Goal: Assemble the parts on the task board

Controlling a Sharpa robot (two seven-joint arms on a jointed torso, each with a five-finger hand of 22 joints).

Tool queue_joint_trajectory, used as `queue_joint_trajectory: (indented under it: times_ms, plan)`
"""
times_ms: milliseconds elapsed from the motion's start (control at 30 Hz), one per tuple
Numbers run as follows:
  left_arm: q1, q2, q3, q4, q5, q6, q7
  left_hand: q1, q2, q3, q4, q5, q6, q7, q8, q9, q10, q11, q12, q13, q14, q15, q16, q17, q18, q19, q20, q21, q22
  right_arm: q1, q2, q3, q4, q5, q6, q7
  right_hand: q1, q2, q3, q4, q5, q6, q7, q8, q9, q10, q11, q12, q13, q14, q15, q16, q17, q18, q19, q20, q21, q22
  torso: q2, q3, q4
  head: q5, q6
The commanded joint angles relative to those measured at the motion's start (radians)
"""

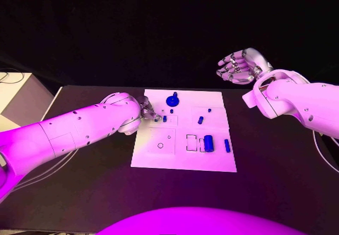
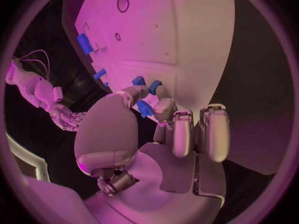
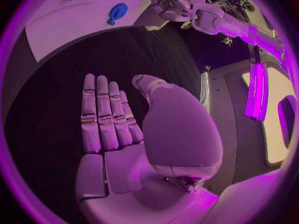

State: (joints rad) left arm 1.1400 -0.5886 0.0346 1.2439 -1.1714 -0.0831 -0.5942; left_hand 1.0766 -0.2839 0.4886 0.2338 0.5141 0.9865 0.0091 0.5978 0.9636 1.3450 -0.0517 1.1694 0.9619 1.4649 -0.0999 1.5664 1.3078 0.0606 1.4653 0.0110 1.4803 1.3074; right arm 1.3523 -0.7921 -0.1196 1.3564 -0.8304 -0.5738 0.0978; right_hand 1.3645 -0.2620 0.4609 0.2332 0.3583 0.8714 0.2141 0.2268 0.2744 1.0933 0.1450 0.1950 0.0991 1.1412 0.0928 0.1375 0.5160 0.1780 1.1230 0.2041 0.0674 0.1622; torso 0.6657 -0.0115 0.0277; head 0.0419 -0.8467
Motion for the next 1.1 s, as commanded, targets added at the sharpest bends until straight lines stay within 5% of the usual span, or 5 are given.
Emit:
queue_joint_trajectory:
  times_ms: [33,133,800,933,1100]
  plan:
    - [-0.001,0.003,0.0,0.0,-0.002,0.0,0.006,0.024,0.0,-0.057,0.031,-0.02,-0.001,0.007,-0.006,0.003,-0.013,0.002,-0.006,-0.003,0.106,-0.003,0.004,0.263,-0.015,-0.002,-0.006,-0.004,0.067,0.0,0.0,0.0,0.001,-0.002,0.011,0.012,-0.011,0.0,-0.002,-0.004,0.006,0.0,0.007,-0.004,-0.001,-0.001,0.007,-0.007,-0.002,-0.004,0.006,-0.005,-0.001,0.006,-0.01,0.002,-0.004,-0.002,0.0,0.0001,0.0001,0.0,0.002]
    - [-0.001,0.002,0.0,-0.001,-0.003,-0.002,0.006,0.041,0.007,-0.099,0.055,-0.05,0.0,0.009,-0.009,0.004,-0.015,0.002,-0.007,-0.004,0.106,-0.002,0.004,0.263,-0.015,-0.003,-0.006,-0.005,0.066,0.0,-0.001,0.0,0.001,-0.001,0.011,0.012,-0.011,0.0,-0.003,-0.004,0.006,-0.001,0.008,-0.005,-0.001,-0.002,0.008,-0.008,-0.003,-0.005,0.006,-0.006,-0.002,0.006,-0.011,0.002,-0.004,-0.004,0.0,0.0003,-0.0003,0.0,0.002]
    - [-0.002,-0.022,0.005,0.023,-0.001,-0.011,0.015,0.054,0.046,-0.234,0.06,-0.122,-0.007,0.014,-0.024,0.001,-0.027,0.007,-0.019,-0.019,0.106,0.002,0.004,0.263,-0.012,-0.01,-0.002,-0.013,0.055,-0.002,-0.002,0.0,0.0,0.0,0.016,0.012,-0.011,0.0,-0.004,-0.007,0.008,-0.005,0.01,-0.009,-0.003,-0.008,0.011,-0.011,-0.011,-0.011,0.01,-0.014,-0.007,0.005,-0.019,0.005,-0.005,-0.014,0.001,-0.0009,-0.0008,-0.004,0.008]
    - [-0.003,-0.036,0.007,0.044,0.013,-0.006,0.018,0.082,0.064,-0.275,0.06,-0.122,-0.048,0.03,-0.043,-0.004,-0.074,0.021,-0.066,-0.083,0.106,0.012,0.004,0.263,-0.006,-0.026,0.005,-0.029,0.028,-0.002,-0.002,0.0,0.0,0.0,0.017,0.012,-0.011,0.0,-0.004,-0.007,0.008,-0.006,0.011,-0.01,-0.003,-0.01,0.011,-0.011,-0.012,-0.013,0.01,-0.016,-0.008,0.005,-0.021,0.006,-0.005,-0.016,0.0,-0.0008,-0.0006,-0.006,0.008]
    - [-0.003,-0.058,0.013,0.076,0.048,0.0,0.031,0.118,0.077,-0.303,0.06,-0.116,-0.155,0.082,-0.113,-0.053,-0.172,0.065,-0.153,-0.209,0.106,0.05,0.004,0.262,0.0,-0.046,0.033,-0.047,-0.002,-0.003,-0.004,0.0,0.0,0.0,0.017,0.011,-0.011,0.001,-0.004,-0.008,0.008,-0.006,0.011,-0.011,-0.003,-0.011,0.012,-0.011,-0.013,-0.014,0.011,-0.017,-0.009,0.005,-0.022,0.007,-0.005,-0.018,0.0,-0.0012,0.0016,-0.008,0.008]
